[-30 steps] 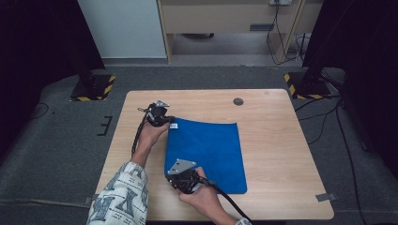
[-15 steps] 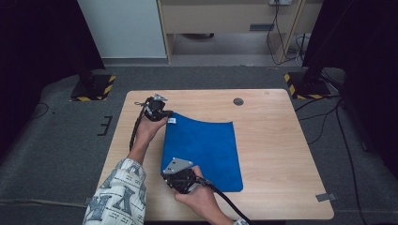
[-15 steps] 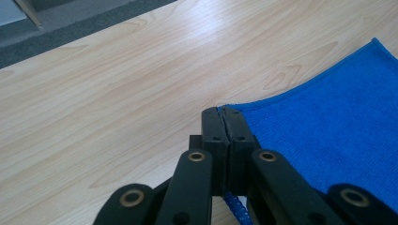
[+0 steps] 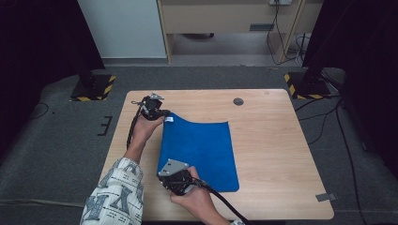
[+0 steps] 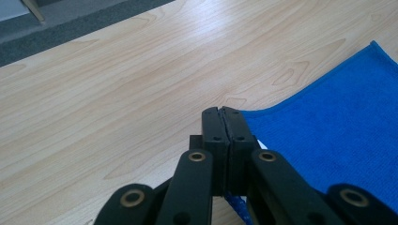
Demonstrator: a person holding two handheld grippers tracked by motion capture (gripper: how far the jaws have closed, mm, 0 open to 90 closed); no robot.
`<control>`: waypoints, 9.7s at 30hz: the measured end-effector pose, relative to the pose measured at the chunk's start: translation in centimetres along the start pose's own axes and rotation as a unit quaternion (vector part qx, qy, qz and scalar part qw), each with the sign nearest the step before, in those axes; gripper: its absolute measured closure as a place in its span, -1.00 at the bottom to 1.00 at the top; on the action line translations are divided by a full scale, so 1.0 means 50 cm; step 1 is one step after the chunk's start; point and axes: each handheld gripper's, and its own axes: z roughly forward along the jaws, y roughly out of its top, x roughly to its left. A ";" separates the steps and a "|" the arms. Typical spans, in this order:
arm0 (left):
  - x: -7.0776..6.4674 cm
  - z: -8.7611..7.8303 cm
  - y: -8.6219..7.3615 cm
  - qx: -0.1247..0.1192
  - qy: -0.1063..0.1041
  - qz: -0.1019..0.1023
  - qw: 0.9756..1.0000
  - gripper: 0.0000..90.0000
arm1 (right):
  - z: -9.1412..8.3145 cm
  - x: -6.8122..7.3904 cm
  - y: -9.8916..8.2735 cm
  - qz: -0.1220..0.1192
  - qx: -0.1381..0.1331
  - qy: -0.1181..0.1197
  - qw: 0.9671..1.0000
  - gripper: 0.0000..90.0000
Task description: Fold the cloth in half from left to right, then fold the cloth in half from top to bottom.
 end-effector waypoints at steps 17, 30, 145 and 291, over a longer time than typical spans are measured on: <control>0.044 -0.054 -0.015 -0.001 0.014 -0.004 1.000 0.98 | 0.037 0.029 0.042 0.003 -0.012 0.012 1.000 0.98; -0.027 -0.007 0.030 0.002 -0.004 0.016 1.000 0.98 | -0.018 -0.001 0.005 0.017 -0.017 -0.004 1.000 0.98; -0.248 0.139 0.083 -0.002 -0.084 0.043 0.996 0.61 | -0.203 -0.155 -0.225 0.140 0.078 -0.086 0.983 0.40; -0.089 0.124 -0.027 0.032 -0.033 -0.008 0.999 -0.47 | 0.052 -0.609 -0.084 0.181 0.142 -0.112 0.967 0.13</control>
